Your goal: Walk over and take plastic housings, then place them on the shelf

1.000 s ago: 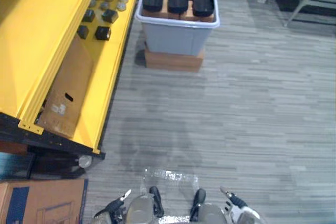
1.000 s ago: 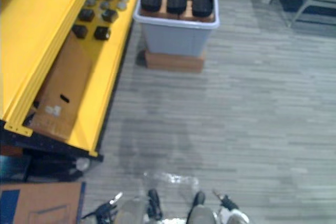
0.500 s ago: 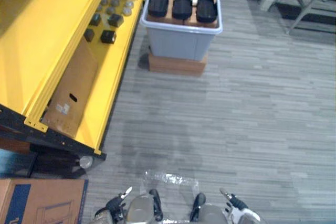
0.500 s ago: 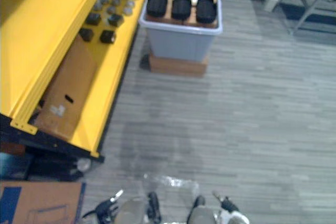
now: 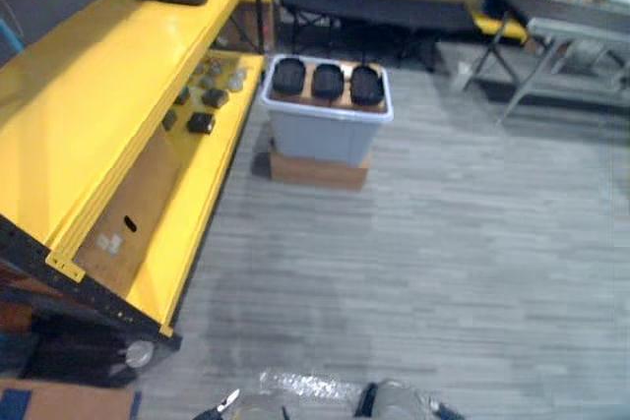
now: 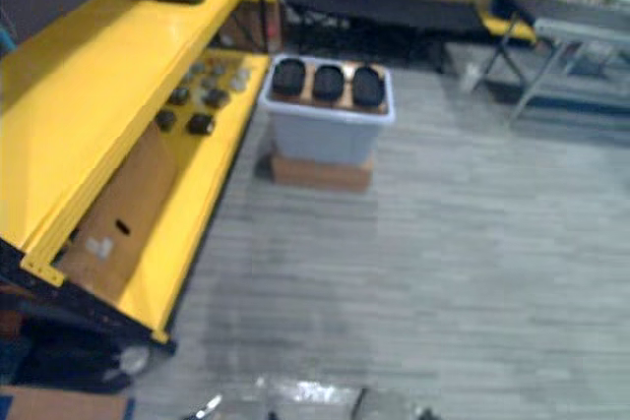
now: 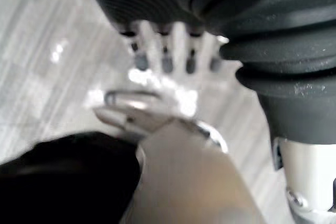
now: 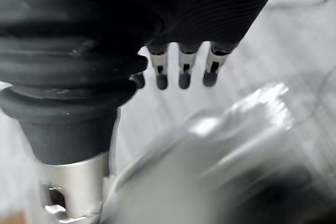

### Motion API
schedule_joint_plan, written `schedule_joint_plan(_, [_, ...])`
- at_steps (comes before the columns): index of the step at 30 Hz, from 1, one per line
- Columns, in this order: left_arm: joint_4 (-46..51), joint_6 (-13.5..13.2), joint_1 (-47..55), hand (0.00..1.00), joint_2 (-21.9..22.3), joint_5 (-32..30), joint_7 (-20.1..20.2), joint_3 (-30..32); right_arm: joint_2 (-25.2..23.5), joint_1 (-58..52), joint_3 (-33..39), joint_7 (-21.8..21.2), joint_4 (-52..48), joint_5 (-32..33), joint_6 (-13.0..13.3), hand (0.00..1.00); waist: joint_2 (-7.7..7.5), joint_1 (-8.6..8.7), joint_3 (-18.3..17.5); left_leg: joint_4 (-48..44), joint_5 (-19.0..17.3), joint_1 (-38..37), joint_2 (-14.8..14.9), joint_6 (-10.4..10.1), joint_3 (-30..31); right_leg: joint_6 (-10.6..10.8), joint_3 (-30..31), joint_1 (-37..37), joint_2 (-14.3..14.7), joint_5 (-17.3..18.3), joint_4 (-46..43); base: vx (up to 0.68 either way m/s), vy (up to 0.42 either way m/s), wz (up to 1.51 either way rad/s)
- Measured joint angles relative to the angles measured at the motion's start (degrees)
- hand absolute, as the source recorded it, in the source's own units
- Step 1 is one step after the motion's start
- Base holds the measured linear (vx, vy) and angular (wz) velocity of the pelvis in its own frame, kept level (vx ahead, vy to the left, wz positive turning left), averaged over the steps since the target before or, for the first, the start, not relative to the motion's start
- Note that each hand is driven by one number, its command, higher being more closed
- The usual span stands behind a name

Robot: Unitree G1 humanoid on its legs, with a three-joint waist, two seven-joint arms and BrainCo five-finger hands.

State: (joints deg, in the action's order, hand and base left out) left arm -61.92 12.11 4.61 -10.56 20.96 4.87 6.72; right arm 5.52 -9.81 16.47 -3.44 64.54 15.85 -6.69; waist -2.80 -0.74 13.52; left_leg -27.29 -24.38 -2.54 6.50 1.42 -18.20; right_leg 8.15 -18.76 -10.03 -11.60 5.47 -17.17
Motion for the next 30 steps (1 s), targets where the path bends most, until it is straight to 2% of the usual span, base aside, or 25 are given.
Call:
schedule_joint_plan(2, [0.02,-0.29,-0.02,0.00,0.11,-1.27,0.02,0.09,-1.17,-2.30,2.32,-0.45,1.42,-1.46,-0.64,0.00,-0.11,0.05,-0.07,-1.02,-1.15,-0.82,0.57,-1.65,0.34,0.10,0.07,0.12,1.09,-3.10,5.97,0.23,-0.096,0.09])
schedule_joint_plan(3, [0.15,-0.79,-0.07,0.00,0.49,-1.26,-0.14,0.45,-2.46,-4.19,3.96,-0.68,2.38,-3.19,-1.15,0.00,0.11,0.27,-0.18,-1.36,-2.32,-2.19,1.12,-3.19,0.73,-1.46,1.34,0.62,1.99,-7.40,6.90,0.28,-0.136,0.10])
schedule_joint_plan(4, [0.40,-0.70,-0.03,0.00,0.68,-1.23,-0.30,0.58,-2.89,-4.87,4.40,-0.80,2.89,-3.45,-1.16,0.00,0.55,0.35,-0.27,-1.11,-2.77,-2.92,1.60,-3.91,0.87,-2.09,1.87,1.01,2.74,-8.97,6.75,0.38,-0.211,0.10])
schedule_joint_plan(5, [0.89,-0.46,0.04,0.00,1.45,-1.12,-1.46,0.60,-3.35,-5.63,4.53,-1.01,3.89,-3.81,-1.33,0.00,1.71,0.95,-0.85,-0.02,-3.51,-4.12,2.72,-5.06,1.39,-2.89,2.04,0.98,4.01,-9.82,4.70,0.27,-0.150,0.08])
schedule_joint_plan(6, [1.30,-0.28,0.34,0.00,1.98,-1.13,-2.05,0.89,-3.48,-5.89,4.52,-1.20,3.92,-3.85,-1.54,0.00,2.44,1.49,-1.21,1.09,-3.63,-4.97,3.42,-5.65,1.52,-3.38,1.89,0.94,4.85,-9.50,3.62,0.35,-0.200,0.13])
schedule_joint_plan(7, [2.19,0.53,1.94,0.00,3.23,-1.12,-2.81,1.34,-3.40,-6.50,4.52,-1.36,3.79,-3.64,-1.57,0.00,4.20,2.01,-2.65,1.27,-2.98,-6.18,5.01,-8.05,1.23,-5.29,1.54,1.36,6.24,-8.04,2.60,0.39,-0.164,0.11])
schedule_joint_plan(8, [2.39,0.52,2.07,0.00,4.04,-0.97,-2.87,2.94,-2.83,-6.22,4.82,-1.11,3.96,-3.41,-0.80,0.00,5.09,1.74,-2.85,-7.57,-0.73,-2.67,7.38,-9.67,1.68,-6.00,0.94,1.53,6.65,-5.93,0.91,0.39,-0.164,0.13])
schedule_joint_plan(9, [2.26,0.57,2.11,0.00,4.50,-0.96,-2.94,3.70,-2.04,-6.45,4.82,-0.82,3.80,-3.40,-0.37,0.00,5.91,1.71,-2.73,-12.88,1.97,-0.09,8.66,-9.85,1.97,-6.06,0.37,2.52,6.81,-5.23,1.45,0.46,-0.191,0.26])
schedule_joint_plan(10, [1.83,0.63,2.09,0.00,4.91,-0.96,-3.48,4.06,-0.58,-5.59,4.81,-0.32,3.47,-4.68,1.57,0.00,6.36,1.59,-1.84,-22.88,9.35,4.38,10.80,-8.94,2.60,-6.35,-0.38,6.26,6.87,-4.91,4.37,0.28,-0.135,0.31])
schedule_joint_plan(12, [0.35,0.86,2.46,0.00,5.93,-0.68,-3.61,6.36,1.37,-3.85,4.78,-0.18,1.88,-6.68,4.60,0.00,6.67,0.86,-1.16,-25.23,7.70,8.34,10.12,-8.30,2.36,-6.27,-0.69,10.98,5.79,-5.86,7.98,0.37,-0.122,0.14])
schedule_joint_plan(14, [0.18,0.73,3.61,0.00,6.75,-0.71,-3.47,8.46,3.86,1.73,4.83,-0.07,-1.46,-7.82,8.38,0.00,6.43,-0.72,-0.93,-11.61,7.63,12.40,5.65,-7.82,2.25,-6.59,-0.18,14.15,4.22,-5.54,11.82,0.33,-0.017,-0.17])
schedule_joint_plan(15, [0.11,0.57,4.00,0.00,6.77,-0.80,-3.38,8.52,4.19,3.52,4.81,0.06,-2.44,-7.98,9.15,0.00,6.28,-1.24,-0.83,-7.18,8.34,13.14,4.57,-7.63,2.25,-6.18,0.32,14.57,3.93,-5.22,12.50,0.25,0.046,-0.28])
schedule_joint_plan(17, [-0.31,0.55,6.26,0.00,6.91,-1.63,-2.28,9.14,5.59,8.56,4.22,1.01,-5.30,-8.16,10.59,0.00,6.32,-2.78,-0.67,6.88,13.86,14.69,2.51,-7.19,2.77,-3.99,1.62,16.67,3.31,-3.39,13.05,0.24,0.107,-0.27])
schedule_joint_plan(18, [-0.36,0.54,6.84,0.00,7.03,-1.87,-1.98,9.55,5.78,9.08,3.85,1.00,-5.75,-8.16,10.58,0.00,6.28,-3.36,-0.68,8.33,16.34,14.42,2.34,-6.80,2.80,-3.20,1.95,17.56,3.10,-2.58,12.87,0.38,0.212,-0.40])
schedule_joint_plan(19, [-0.49,0.39,8.47,0.00,7.25,-2.76,-1.59,10.45,6.08,9.35,2.14,0.96,-7.00,-7.49,10.25,0.00,5.93,-5.04,-0.70,9.11,20.61,12.32,2.03,-5.90,2.10,-1.81,3.26,19.18,2.81,-1.20,12.48,0.44,0.232,-0.35])
schedule_joint_plan(20, [-0.59,0.29,9.28,0.00,6.92,-3.57,-1.38,10.56,5.70,10.01,0.37,0.87,-7.05,-6.99,9.43,0.00,5.10,-5.33,-0.53,8.56,19.51,11.57,0.56,-3.51,1.44,-1.91,3.72,20.47,1.58,-0.32,12.73,0.47,0.232,-0.22])
schedule_joint_plan(22, [-0.25,-0.22,8.80,0.00,6.33,-4.10,-1.23,10.51,5.43,10.88,-1.39,0.62,-6.91,-6.64,7.26,0.00,1.74,-5.39,-0.62,8.03,17.50,11.86,-1.78,-2.45,1.56,-2.31,3.52,20.00,-0.47,1.10,11.13,0.36,0.147,0.15])
schedule_joint_plan(23, [-0.04,-0.55,8.83,0.00,5.47,-4.83,-0.94,10.56,5.25,11.33,-1.57,0.54,-6.83,-6.22,6.37,0.00,0.93,-5.39,-0.17,6.99,16.18,12.04,-2.48,-2.16,1.66,-1.96,3.52,19.59,-1.37,1.84,9.56,0.37,0.144,0.17])
schedule_joint_plan(24, [-0.01,-1.00,8.42,0.00,4.88,-6.17,-0.88,10.59,5.21,11.29,-1.55,0.38,-6.12,-5.33,5.60,0.00,0.41,-5.40,0.02,4.57,13.72,12.44,-3.03,-0.95,1.86,0.15,3.98,17.71,-2.92,3.34,3.69,0.33,0.145,0.05])
schedule_joint_plan(25, [0.01,-1.66,7.76,0.00,5.14,-6.77,-0.90,10.51,5.10,11.20,-1.50,0.27,-4.54,-5.03,4.87,0.00,0.94,-5.38,0.13,3.78,11.80,11.11,-3.04,-0.52,1.71,0.93,5.01,13.85,-4.49,4.04,-6.58,0.33,0.151,0.01])
schedule_joint_plan(26, [0.21,-1.93,7.13,0.00,5.24,-7.60,-0.90,10.21,4.75,10.95,-1.48,0.12,-3.87,-4.58,4.29,0.00,1.16,-5.29,0.37,3.79,11.28,9.67,-3.03,-0.20,1.58,1.26,4.95,11.92,-5.59,4.46,-12.39,0.34,0.111,0.01])
schedule_joint_plan(27, [0.60,-2.62,6.17,0.00,4.58,-8.23,-0.93,8.44,3.42,9.54,-1.51,-0.61,-2.10,-4.31,2.90,0.00,1.24,-4.66,0.83,3.77,9.72,5.65,-2.97,0.28,1.60,0.21,3.96,9.86,-6.75,7.28,-20.43,0.38,0.005,0.07])
schedule_joint_plan(28, [0.97,-3.16,5.60,0.00,4.24,-8.17,-0.98,7.67,2.85,8.68,-1.52,-0.78,-1.65,-4.33,2.58,0.00,1.31,-4.54,0.84,4.02,9.20,4.13,-2.81,0.07,1.72,-0.27,2.86,9.62,-6.56,8.56,-20.93,0.40,-0.058,0.09])
schedule_joint_plan(29, [2.27,-4.18,4.12,0.00,3.73,-7.44,-1.08,7.16,1.97,7.52,-1.63,-1.49,-0.36,-4.41,2.31,0.00,2.21,-4.34,1.04,4.79,8.40,1.72,-1.73,-0.52,1.77,-2.39,1.09,7.99,-4.92,10.09,-19.55,0.46,-0.171,0.04])
schedule_joint_plan(30, [3.41,-4.86,2.02,0.00,3.28,-6.92,-1.16,5.88,1.97,6.95,-1.36,-1.83,-0.41,-4.38,2.29,0.00,2.82,-3.28,1.12,5.82,8.00,0.42,-0.14,-1.22,1.86,-3.10,0.05,5.18,-2.50,10.43,-15.83,0.35,-0.159,0.01])
